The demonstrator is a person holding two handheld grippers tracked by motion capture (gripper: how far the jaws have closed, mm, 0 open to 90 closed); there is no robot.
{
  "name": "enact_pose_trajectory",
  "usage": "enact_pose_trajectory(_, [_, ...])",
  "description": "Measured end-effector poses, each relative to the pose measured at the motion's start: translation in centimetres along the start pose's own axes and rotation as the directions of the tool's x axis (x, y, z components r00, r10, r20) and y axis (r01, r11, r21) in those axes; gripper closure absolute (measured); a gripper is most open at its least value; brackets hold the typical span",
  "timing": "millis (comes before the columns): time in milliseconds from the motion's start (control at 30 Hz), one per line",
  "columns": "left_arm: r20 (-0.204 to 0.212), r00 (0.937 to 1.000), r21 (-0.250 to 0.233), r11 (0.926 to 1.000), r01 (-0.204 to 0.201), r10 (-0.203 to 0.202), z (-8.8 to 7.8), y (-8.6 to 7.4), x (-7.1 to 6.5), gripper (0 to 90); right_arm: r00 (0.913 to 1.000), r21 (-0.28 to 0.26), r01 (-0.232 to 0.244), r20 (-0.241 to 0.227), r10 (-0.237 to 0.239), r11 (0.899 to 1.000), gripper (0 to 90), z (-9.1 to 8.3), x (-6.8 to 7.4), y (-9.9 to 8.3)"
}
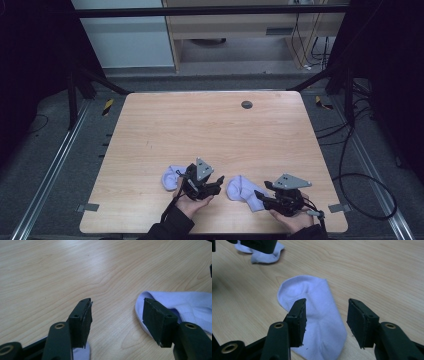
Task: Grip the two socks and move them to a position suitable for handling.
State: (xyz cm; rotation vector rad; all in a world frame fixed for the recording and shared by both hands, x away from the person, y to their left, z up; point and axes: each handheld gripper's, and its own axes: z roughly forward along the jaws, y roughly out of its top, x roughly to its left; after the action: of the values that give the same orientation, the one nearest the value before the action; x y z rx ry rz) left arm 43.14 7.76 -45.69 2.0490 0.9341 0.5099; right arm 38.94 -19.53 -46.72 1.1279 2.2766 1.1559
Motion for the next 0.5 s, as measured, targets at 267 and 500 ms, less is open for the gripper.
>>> enact_pose_trajectory(267, [-0.011,0.9999,0.04,0.9992,-0.004,0.004,1.5,-0.5,-1.3,41.2,0.9989,0.041,0.024,-0.04,-0.023,0.999,57.0,0.5,0.8,-0.8])
enact_pose_trajectory(500, [-0.018,0.9995,0.073,0.997,-0.023,0.024,2.7,-0.9,-2.4,46.8,0.9978,0.074,0.041,-0.056,-0.037,0.996,60.9,0.9,1.4,-1.4])
